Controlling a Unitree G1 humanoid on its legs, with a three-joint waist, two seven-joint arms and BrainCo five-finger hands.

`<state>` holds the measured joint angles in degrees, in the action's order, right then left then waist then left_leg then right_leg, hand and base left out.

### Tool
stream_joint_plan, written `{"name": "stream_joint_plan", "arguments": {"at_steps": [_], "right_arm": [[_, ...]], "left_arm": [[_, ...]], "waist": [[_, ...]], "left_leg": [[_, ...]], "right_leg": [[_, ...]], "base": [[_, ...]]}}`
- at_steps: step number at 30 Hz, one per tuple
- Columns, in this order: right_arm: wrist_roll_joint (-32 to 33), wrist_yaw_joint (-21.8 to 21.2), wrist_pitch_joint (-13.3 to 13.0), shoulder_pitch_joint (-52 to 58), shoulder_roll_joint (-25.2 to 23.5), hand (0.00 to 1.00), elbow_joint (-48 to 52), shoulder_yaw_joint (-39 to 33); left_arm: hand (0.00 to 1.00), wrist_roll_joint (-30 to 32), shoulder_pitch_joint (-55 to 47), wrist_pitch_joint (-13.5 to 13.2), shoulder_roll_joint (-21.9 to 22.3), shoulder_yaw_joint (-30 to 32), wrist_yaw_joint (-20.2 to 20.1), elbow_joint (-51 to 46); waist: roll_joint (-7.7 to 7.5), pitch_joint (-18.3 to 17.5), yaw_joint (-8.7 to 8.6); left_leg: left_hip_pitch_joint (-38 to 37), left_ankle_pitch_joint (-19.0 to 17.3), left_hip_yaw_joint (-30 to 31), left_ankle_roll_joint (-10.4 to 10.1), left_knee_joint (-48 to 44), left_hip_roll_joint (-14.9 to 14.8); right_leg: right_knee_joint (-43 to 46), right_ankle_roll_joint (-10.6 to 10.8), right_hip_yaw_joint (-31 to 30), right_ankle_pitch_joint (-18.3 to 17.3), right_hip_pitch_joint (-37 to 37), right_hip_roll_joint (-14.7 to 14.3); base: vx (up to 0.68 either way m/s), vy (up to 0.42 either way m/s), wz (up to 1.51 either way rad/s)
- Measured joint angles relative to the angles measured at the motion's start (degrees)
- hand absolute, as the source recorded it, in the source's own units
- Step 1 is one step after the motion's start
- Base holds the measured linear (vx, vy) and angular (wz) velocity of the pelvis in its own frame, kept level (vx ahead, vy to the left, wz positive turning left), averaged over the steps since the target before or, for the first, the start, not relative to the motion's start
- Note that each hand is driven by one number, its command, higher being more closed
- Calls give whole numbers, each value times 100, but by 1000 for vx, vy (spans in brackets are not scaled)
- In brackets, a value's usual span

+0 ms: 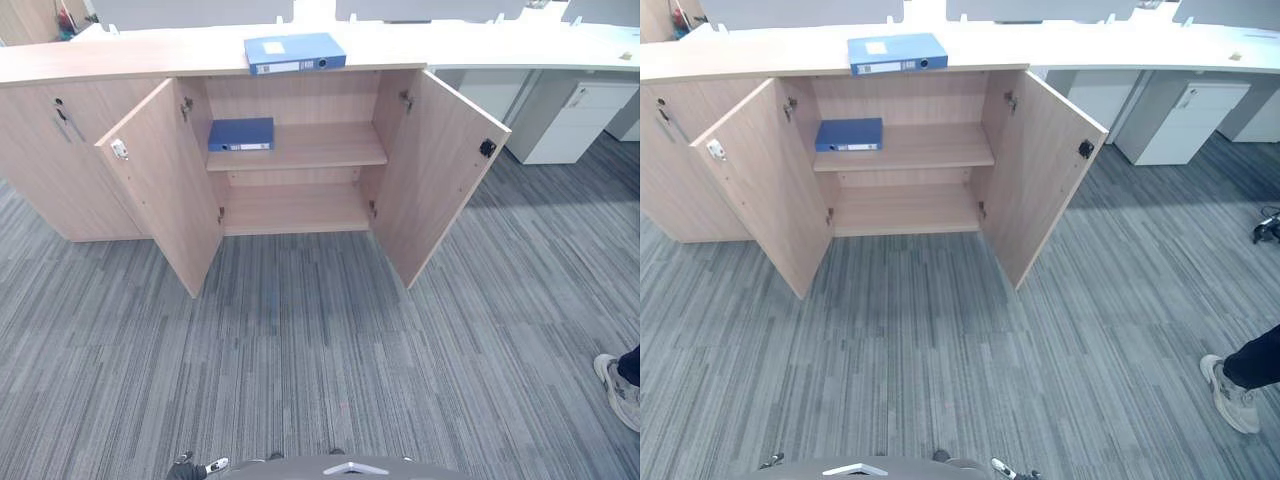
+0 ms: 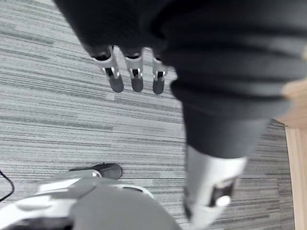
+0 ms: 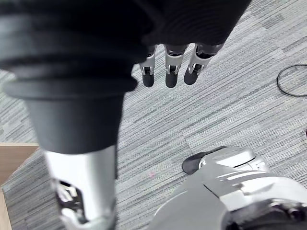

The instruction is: Walk over to the cabinet, pick up the folder, carry it to the office cabinet, place the folder inside the office cabinet, then close the office cabinet door

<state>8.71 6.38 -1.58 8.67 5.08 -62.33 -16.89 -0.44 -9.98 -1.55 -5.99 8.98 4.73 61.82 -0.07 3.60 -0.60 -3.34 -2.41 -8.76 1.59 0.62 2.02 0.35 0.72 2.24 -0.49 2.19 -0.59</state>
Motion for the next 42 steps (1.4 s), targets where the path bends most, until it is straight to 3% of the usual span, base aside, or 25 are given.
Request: {"name": "stream_joint_plan", "arguments": {"at_steps": [21, 31, 35, 37, 39, 40, 42], "right_arm": [[-22, -2, 7, -450, -21, 0, -151, -165], [-24, -5, 15, -615, -11, 0, -134, -127], [-23, -9, 15, -756, -83, 0, 16, -119], [-16, -14, -2, -805, -118, 0, 111, -114], [-6, -14, -88, -898, -140, 0, 148, -45], [-7, -12, -99, -922, -139, 0, 185, 47], [-6, -12, -113, -925, -151, 0, 223, 97]], "left_arm": [[0, 74, 229, -83, 42, -13, -10, 53], [0, 132, 332, -82, -29, -151, -18, 58], [0, 130, 421, -81, -87, -249, -21, 9], [0, 129, 460, -81, -84, -301, -18, 16], [0, 125, 524, -79, -100, -356, -18, 14], [0, 124, 618, -77, -112, -340, -12, 6], [0, 121, 657, -77, -123, -317, -12, 6]], "waist": [[7, 176, 9], [-19, 268, 78], [-51, 469, 78], [4, 571, 80], [-25, 691, 39], [-63, 729, 61], [-75, 737, 33]], "left_leg": [[-332, 43, -273, -34, 381, 45], [-121, -71, -569, 11, 363, 43], [114, -612, -704, 109, -390, -3], [81, -762, -734, 157, -572, -57], [-188, -802, -687, 228, -570, -37], [-332, -876, -634, 236, -557, -59], [-435, -957, -498, 198, -535, -134]], "right_leg": [[-341, 111, -97, 111, 201, 9], [-295, 128, -365, 106, -125, -15], [1149, 315, -446, -619, -737, 45], [2253, 444, -258, -761, -1159, 48], [3674, 320, 146, -880, -1730, 226], [4167, 291, 381, -1206, -1959, 365], [4157, 278, 570, -1439, -2099, 376]], "base": [[1, -2, -5], [-22, -14, -15], [71, 22, -20], [96, 40, -10], [195, 58, 13], [174, 28, 14], [190, -17, 26]]}}
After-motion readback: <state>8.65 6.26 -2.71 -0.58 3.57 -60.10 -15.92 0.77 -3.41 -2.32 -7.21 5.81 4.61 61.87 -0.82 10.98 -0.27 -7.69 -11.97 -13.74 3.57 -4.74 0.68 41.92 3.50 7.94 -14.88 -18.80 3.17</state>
